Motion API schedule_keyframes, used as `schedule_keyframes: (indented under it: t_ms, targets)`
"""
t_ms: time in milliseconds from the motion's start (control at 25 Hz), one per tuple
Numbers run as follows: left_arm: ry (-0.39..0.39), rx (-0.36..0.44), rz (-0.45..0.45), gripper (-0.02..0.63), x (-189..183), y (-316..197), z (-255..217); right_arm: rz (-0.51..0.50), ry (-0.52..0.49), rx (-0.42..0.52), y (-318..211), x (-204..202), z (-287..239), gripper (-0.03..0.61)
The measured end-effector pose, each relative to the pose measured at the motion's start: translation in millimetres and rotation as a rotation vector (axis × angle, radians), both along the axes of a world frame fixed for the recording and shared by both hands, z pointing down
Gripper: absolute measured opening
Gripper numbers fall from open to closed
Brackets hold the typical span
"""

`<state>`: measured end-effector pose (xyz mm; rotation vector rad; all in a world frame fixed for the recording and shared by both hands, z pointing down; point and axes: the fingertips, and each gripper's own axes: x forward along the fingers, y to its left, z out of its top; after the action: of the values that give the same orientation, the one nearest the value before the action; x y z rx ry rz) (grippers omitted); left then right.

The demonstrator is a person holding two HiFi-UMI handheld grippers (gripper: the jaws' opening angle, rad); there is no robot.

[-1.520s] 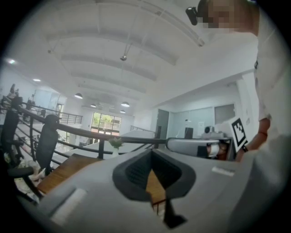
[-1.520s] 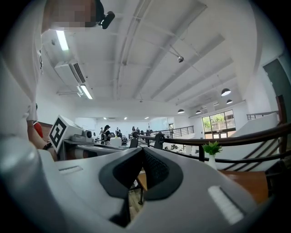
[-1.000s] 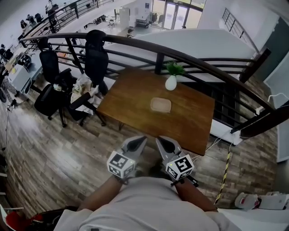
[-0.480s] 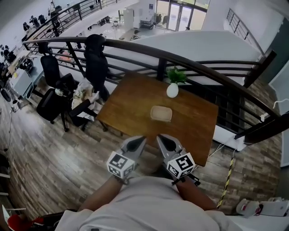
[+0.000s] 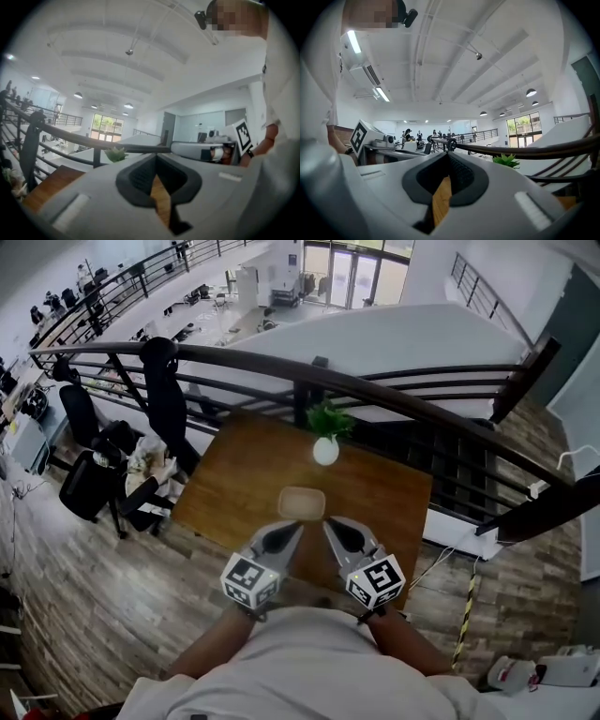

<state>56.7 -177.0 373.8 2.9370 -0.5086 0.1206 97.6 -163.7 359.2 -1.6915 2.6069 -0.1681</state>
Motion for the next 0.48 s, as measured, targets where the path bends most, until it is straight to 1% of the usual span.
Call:
schedule_keyframes:
  t_ms: [160, 400, 480]
  targets:
    - [-0.031, -0.019, 0.048, 0.003, 28, -15, 13, 0.031, -0.028, -0.022, -20, 28, 11, 0.008]
    - [-0.044, -0.036, 0.122, 0.003, 51, -59, 14, 0.105, -0.044, -0.041, -57, 47, 13, 0.008]
    - [-0.043, -0.020, 0.158, 0.003, 57, -72, 13, 0.128, -0.034, -0.031, -68, 50, 11, 0.008]
